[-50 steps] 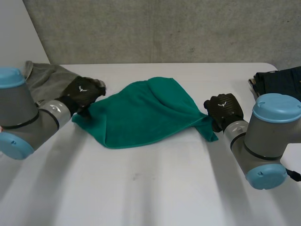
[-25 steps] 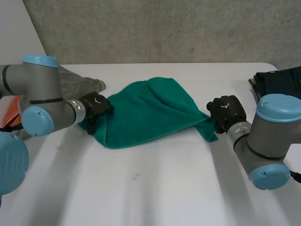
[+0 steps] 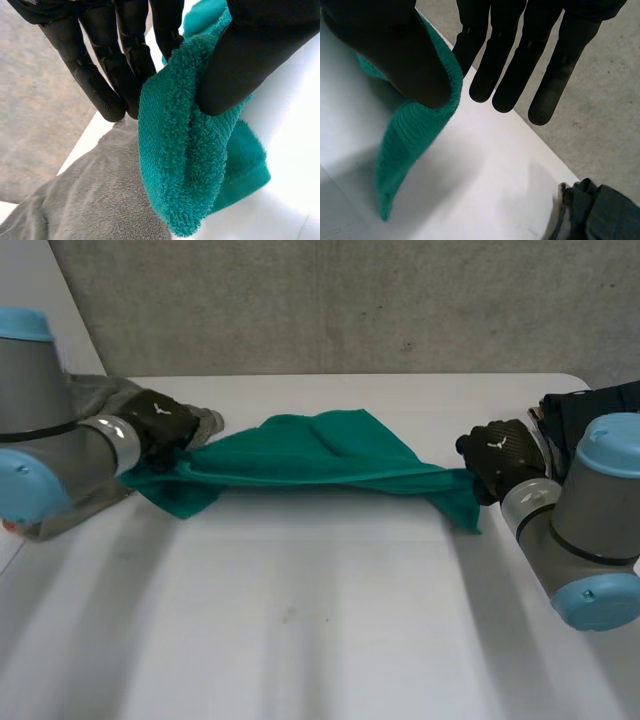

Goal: Fold the laundry.

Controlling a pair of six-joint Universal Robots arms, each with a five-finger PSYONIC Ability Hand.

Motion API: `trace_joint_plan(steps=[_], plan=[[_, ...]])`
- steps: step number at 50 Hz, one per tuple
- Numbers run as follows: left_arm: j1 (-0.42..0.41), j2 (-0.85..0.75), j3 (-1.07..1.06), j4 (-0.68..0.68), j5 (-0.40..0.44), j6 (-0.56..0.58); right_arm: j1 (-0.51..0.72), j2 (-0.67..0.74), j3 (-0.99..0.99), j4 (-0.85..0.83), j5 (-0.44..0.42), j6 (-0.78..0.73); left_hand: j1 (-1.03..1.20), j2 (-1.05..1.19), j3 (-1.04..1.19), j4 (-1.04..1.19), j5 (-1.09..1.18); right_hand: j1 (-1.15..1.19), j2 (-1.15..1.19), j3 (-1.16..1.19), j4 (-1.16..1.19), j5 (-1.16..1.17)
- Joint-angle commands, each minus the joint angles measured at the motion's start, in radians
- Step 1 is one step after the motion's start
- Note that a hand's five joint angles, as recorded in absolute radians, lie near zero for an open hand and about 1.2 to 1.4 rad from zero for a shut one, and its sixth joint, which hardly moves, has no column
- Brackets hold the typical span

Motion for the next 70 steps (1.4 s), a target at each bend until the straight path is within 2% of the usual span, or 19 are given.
trace_joint_plan(steps=[1, 9, 13, 17, 22, 26, 30, 32, 34, 35, 38, 39, 42, 49, 57, 62, 70], plan=[[0.055, 0.135, -0.207, 0.056, 0.063, -0.021, 0.012, -0.049, -0.024, 0.095, -0.005, -0.08, 0.232, 0.158, 0.165, 0.157, 0.198, 0.249, 0.218, 0.204, 0.196, 0.225], [0.09, 0.132, -0.328, 0.014, 0.108, -0.007, 0.012, -0.106, -0.045, 0.307, -0.013, -0.202, 0.191, 0.116, 0.123, 0.115, 0.156, 0.249, 0.218, 0.204, 0.196, 0.225], [0.093, 0.082, -0.324, -0.043, 0.112, 0.037, 0.03, -0.08, -0.042, 0.447, -0.013, -0.301, 0.278, 0.204, 0.211, 0.203, 0.244, 0.249, 0.218, 0.204, 0.196, 0.225], [0.089, 0.029, -0.246, -0.115, 0.108, 0.079, 0.05, -0.022, -0.063, 0.539, -0.01, -0.384, 0.279, 0.204, 0.211, 0.203, 0.244, 0.249, 0.218, 0.204, 0.196, 0.225], [0.063, -0.043, -0.053, -0.132, 0.094, 0.053, 0.062, 0.075, -0.192, 0.498, 0.007, -0.396, 0.279, 0.204, 0.211, 0.203, 0.244, 0.249, 0.218, 0.204, 0.196, 0.225], [0.029, -0.109, 0.177, -0.1, 0.074, -0.024, 0.075, 0.176, -0.393, 0.415, 0.057, -0.332, 0.279, 0.204, 0.211, 0.203, 0.244, 0.249, 0.218, 0.204, 0.196, 0.225], [0.004, -0.142, 0.406, -0.011, 0.075, -0.165, 0.07, 0.236, -0.637, 0.282, 0.131, -0.22, 0.279, 0.204, 0.211, 0.203, 0.244, 0.249, 0.218, 0.204, 0.196, 0.225], [-0.005, -0.138, 0.516, 0.09, 0.066, -0.289, 0.062, 0.236, -0.741, 0.171, 0.171, -0.143, 0.279, 0.204, 0.211, 0.203, 0.244, 0.249, 0.218, 0.204, 0.196, 0.225], [-0.008, -0.124, 0.556, 0.184, 0.057, -0.378, 0.058, 0.227, -0.78, 0.087, 0.188, -0.089, 0.279, 0.204, 0.211, 0.203, 0.244, 0.249, 0.218, 0.204, 0.196, 0.225], [-0.01, -0.106, 0.569, 0.286, 0.042, -0.469, 0.053, 0.209, -0.791, -0.005, 0.192, -0.039, 0.279, 0.204, 0.211, 0.203, 0.244, 0.249, 0.218, 0.204, 0.196, 0.225], [-0.011, -0.083, 0.558, 0.451, 0.007, -0.591, 0.052, 0.161, -0.774, -0.146, 0.189, 0.023, 0.279, 0.204, 0.211, 0.203, 0.244, 0.249, 0.218, 0.204, 0.196, 0.225], [-0.016, -0.071, 0.54, 0.547, -0.01, -0.657, 0.052, 0.128, -0.751, -0.224, 0.188, 0.047, 0.279, 0.204, 0.211, 0.203, 0.244, 0.249, 0.218, 0.204, 0.196, 0.225], [-0.02, -0.058, 0.508, 0.629, -0.024, -0.712, 0.058, 0.092, -0.709, -0.306, 0.176, 0.043, 0.264, 0.19, 0.197, 0.189, 0.23, 0.249, 0.218, 0.204, 0.196, 0.225], [-0.03, -0.055, 0.379, 0.524, -0.004, -0.691, 0.088, 0.074, -0.584, -0.267, 0.113, -0.031, 0.238, 0.163, 0.17, 0.162, 0.203, 0.249, 0.218, 0.204, 0.196, 0.225], [-0.016, -0.057, 0.103, 0.428, -0.023, -0.622, 0.085, 0.109, -0.346, -0.141, 0.085, -0.066, 0.206, 0.131, 0.138, 0.13, 0.171, 0.249, 0.218, 0.204, 0.196, 0.225], [-0.004, -0.081, -0.092, 0.366, -0.015, -0.509, 0.081, 0.161, -0.187, -0.086, 0.061, -0.083, 0.176, 0.102, 0.109, 0.101, 0.142, 0.249, 0.218, 0.204, 0.196, 0.225], [0.036, -0.095, -0.195, 0.246, 0.026, -0.328, 0.079, 0.198, -0.079, -0.072, 0.056, -0.146, 0.053, -0.022, -0.015, -0.022, 0.018, 0.249, 0.218, 0.204, 0.196, 0.225]])
